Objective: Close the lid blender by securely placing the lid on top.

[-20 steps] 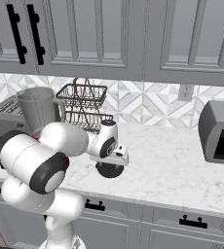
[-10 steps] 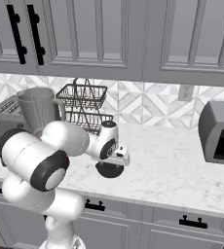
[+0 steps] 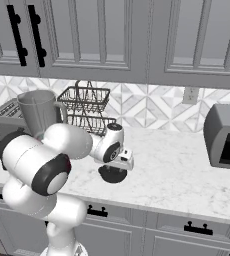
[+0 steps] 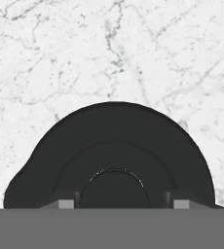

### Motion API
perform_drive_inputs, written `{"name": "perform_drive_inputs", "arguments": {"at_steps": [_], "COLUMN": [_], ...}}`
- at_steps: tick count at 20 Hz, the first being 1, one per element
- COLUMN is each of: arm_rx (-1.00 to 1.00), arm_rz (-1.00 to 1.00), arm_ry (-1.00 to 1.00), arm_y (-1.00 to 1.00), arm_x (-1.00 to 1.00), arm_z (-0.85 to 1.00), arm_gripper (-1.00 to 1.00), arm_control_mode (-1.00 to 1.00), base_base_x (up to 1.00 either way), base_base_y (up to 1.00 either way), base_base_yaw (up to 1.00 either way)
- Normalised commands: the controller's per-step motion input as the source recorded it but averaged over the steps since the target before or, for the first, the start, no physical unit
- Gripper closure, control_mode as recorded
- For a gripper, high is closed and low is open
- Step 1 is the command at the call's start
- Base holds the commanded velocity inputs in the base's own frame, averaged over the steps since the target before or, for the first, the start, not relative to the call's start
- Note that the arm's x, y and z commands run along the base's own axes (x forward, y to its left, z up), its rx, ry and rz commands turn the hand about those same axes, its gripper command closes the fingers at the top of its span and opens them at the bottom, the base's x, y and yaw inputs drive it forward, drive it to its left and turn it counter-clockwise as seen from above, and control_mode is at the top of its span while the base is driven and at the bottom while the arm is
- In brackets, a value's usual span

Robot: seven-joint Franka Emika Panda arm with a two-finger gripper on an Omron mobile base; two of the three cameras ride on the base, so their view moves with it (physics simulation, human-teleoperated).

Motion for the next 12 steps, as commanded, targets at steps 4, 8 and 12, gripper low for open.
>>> {"name": "perform_drive_inputs", "arguments": {"at_steps": [4,8,12], "arm_rx": [0.03,0.0,0.0], "arm_rz": [0.0,0.0,0.0], "arm_ry": [0.0,0.02,0.01], "arm_y": [0.22,0.28,0.1], "arm_x": [0.0,0.0,-0.11], "arm_z": [-0.16,-0.05,0.15], "arm_gripper": [1.0,1.0,1.0], "arm_control_mode": [-1.0,-1.0,-1.0], "base_base_x": [0.0,0.0,0.0], "base_base_y": [0.0,0.0,0.0], "base_base_yaw": [0.0,0.0,0.0]}}
